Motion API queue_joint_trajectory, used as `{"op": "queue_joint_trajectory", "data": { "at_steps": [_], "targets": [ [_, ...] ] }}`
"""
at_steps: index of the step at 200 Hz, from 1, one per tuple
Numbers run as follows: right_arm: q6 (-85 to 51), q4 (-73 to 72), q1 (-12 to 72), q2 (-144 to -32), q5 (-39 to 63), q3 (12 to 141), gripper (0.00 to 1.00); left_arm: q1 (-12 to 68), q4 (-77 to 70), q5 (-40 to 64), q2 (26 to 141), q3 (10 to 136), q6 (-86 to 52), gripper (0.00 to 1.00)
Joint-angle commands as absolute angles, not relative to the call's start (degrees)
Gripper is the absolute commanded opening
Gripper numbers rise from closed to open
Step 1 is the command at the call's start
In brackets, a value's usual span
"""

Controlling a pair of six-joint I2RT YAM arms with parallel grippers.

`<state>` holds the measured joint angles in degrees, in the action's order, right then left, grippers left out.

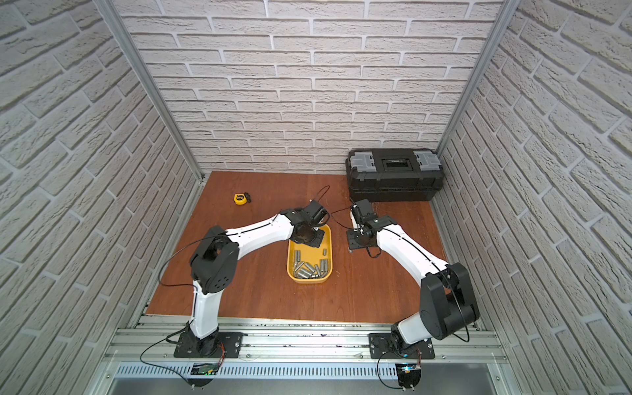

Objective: Take out the socket from the storage box
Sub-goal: Pick up the socket head from the storage box, then place the socket head at the center of the board.

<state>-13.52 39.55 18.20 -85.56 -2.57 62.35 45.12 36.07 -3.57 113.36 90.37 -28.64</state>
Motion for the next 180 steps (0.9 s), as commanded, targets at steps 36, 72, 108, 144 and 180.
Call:
{"op": "queue_joint_trajectory", "data": {
  "at_steps": [36, 72, 108, 144, 180],
  "targets": [
    [-15.1, 37.1, 17.8, -87.4, -1.1, 62.7, 0.49, 32.8, 36.7, -5.4, 97.9, 81.7, -26.5, 0.14],
    [-15.0, 36.9, 17.9, -87.5, -1.0, 62.4, 0.49, 24.6, 38.7, -6.1, 97.2, 75.0, -24.9, 0.14],
    [-15.5, 36.4, 17.9, -86.9, -1.0, 61.3, 0.49, 20.1, 37.0, -5.0, 100.7, 70.4, -24.2, 0.14],
    [-15.6, 36.4, 17.8, -86.6, -1.2, 60.8, 0.49, 20.0, 34.6, -4.1, 105.2, 69.1, -24.8, 0.14],
    [-15.7, 36.5, 17.9, -86.3, -1.4, 60.6, 0.49, 19.8, 34.8, -4.9, 107.5, 69.8, -24.0, 0.14]
  ]
}}
